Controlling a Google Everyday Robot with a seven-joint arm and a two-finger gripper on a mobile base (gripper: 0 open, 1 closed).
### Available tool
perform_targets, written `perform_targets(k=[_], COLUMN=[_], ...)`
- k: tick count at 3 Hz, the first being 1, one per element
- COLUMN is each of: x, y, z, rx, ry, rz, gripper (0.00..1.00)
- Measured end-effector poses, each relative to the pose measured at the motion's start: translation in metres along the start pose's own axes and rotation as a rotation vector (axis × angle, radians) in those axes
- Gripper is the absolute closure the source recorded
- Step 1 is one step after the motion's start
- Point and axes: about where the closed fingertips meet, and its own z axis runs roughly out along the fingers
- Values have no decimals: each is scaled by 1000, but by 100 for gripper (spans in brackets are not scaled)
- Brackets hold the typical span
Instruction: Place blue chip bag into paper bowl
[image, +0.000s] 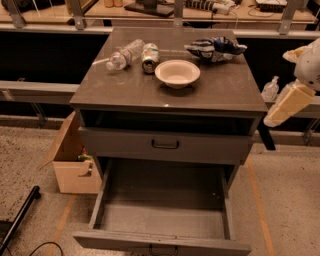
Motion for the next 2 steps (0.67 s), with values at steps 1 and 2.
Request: perform_targets(k=[1,2], x=[-2,-7], y=[-60,-106], z=[41,82], rx=[84,145], ry=[-71,-78], rz=[29,56], gripper=[0,0])
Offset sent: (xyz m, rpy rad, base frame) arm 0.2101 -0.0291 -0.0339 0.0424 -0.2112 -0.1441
